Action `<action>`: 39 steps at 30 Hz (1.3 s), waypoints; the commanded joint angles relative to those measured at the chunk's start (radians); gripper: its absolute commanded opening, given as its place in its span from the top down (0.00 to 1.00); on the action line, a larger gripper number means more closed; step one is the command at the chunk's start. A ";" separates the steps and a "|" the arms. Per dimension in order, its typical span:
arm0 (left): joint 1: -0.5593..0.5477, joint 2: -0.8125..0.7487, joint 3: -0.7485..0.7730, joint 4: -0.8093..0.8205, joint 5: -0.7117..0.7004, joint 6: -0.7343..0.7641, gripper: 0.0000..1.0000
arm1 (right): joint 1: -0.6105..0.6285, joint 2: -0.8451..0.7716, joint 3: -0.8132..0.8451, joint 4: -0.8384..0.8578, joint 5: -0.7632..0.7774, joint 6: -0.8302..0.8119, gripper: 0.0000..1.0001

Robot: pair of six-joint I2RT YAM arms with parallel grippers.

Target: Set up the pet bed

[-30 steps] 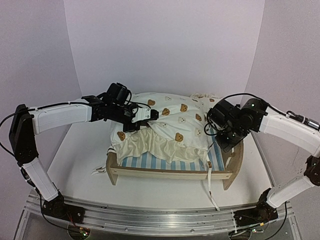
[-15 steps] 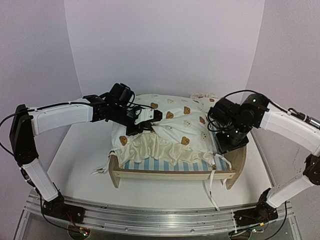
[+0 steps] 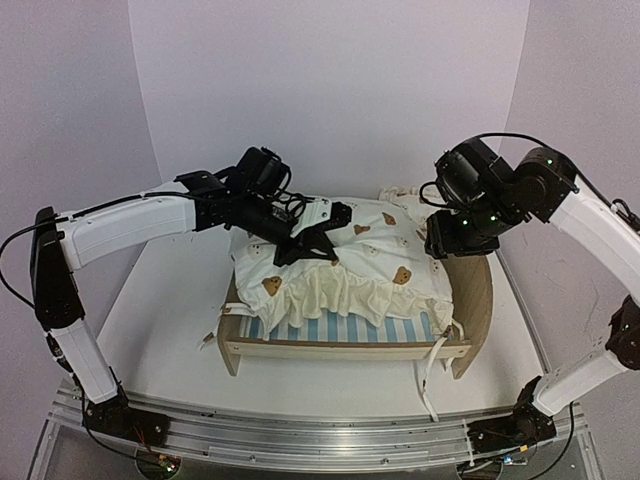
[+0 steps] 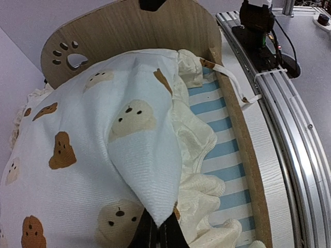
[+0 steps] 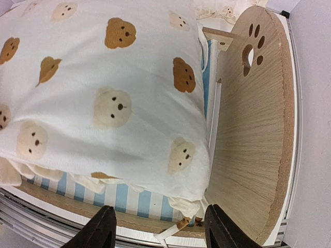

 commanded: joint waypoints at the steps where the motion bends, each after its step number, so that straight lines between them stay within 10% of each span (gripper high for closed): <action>1: -0.040 0.022 0.065 -0.044 0.131 -0.012 1.00 | -0.001 0.003 0.013 0.000 0.001 0.028 0.42; 8: -0.027 0.025 -0.070 -0.011 0.037 0.124 1.00 | -0.001 0.056 -0.011 0.006 -0.060 0.016 0.38; 13: -0.013 0.014 -0.021 -0.073 0.029 0.118 0.49 | -0.002 0.134 0.023 0.059 -0.184 -0.037 0.37; 20: 0.042 -0.046 0.168 -0.225 0.035 -0.011 0.30 | 0.008 0.133 -0.019 0.281 -0.314 -0.131 0.38; 26: 0.308 -0.257 -0.008 -0.192 0.117 -0.132 0.31 | 0.084 0.143 -0.063 0.509 -0.352 -0.219 0.43; 32: 0.507 -0.574 -0.419 -0.149 0.136 -0.087 0.55 | 0.154 0.189 -0.108 0.724 -0.400 -0.287 0.44; 39: 0.557 -0.728 -0.781 -0.184 0.120 0.126 0.58 | 0.221 0.275 -0.139 0.849 -0.490 -0.307 0.46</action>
